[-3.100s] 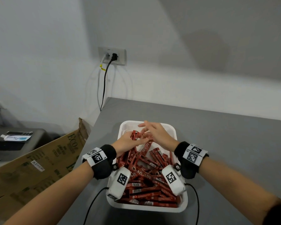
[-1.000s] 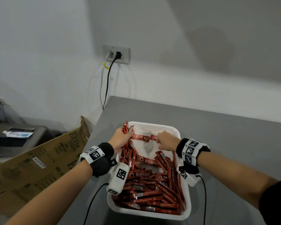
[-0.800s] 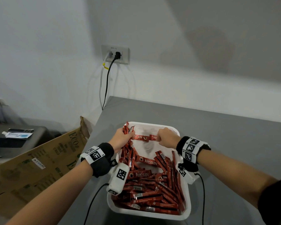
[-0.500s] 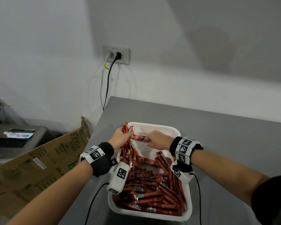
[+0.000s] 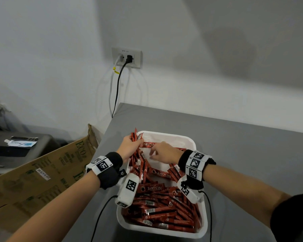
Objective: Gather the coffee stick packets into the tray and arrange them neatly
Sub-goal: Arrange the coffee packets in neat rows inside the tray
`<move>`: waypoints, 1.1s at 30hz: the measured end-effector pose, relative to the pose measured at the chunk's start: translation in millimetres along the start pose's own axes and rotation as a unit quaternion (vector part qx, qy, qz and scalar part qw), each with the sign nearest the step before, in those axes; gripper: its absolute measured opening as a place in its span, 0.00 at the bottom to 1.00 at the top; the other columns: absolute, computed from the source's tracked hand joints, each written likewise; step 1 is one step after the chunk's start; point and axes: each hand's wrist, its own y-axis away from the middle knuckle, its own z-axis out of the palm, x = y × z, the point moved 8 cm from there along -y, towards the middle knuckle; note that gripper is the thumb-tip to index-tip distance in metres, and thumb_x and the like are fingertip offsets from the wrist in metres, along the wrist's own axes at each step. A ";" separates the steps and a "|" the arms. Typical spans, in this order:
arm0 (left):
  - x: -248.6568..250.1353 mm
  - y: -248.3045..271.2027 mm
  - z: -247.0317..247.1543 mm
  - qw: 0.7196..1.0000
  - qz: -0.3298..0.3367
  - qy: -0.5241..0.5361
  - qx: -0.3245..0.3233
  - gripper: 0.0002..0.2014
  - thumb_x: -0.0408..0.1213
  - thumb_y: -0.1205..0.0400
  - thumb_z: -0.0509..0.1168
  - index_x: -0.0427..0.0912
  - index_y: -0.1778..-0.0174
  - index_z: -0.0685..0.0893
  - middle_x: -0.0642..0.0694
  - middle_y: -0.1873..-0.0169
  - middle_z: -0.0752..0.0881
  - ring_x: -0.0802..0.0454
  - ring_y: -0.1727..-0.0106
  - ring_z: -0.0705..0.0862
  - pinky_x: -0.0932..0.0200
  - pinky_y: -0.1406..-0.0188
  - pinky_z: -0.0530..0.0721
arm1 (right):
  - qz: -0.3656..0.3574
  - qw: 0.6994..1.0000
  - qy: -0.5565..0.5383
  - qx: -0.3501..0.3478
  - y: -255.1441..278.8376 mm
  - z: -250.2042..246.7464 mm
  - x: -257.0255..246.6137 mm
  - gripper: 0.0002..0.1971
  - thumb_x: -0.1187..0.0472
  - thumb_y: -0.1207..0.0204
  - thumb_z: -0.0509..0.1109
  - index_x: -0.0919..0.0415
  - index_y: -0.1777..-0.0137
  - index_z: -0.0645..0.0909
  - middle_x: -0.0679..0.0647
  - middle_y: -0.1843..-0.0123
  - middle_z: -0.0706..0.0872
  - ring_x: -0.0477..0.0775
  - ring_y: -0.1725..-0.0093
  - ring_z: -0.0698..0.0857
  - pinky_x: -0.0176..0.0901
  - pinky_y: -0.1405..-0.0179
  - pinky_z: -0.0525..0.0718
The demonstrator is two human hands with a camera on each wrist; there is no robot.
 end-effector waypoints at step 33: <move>-11.0 26.1 48.5 0.970 -0.002 -0.073 -0.233 0.13 0.29 0.26 0.73 0.44 0.48 0.84 0.46 0.55 0.90 0.51 0.51 0.88 0.60 0.47 0.85 | -0.007 0.903 -0.394 0.168 40.5 -27.9 8.6 0.04 0.64 0.29 0.77 0.56 0.56 0.86 0.55 0.56 0.91 0.51 0.57 0.90 0.44 0.51 0.88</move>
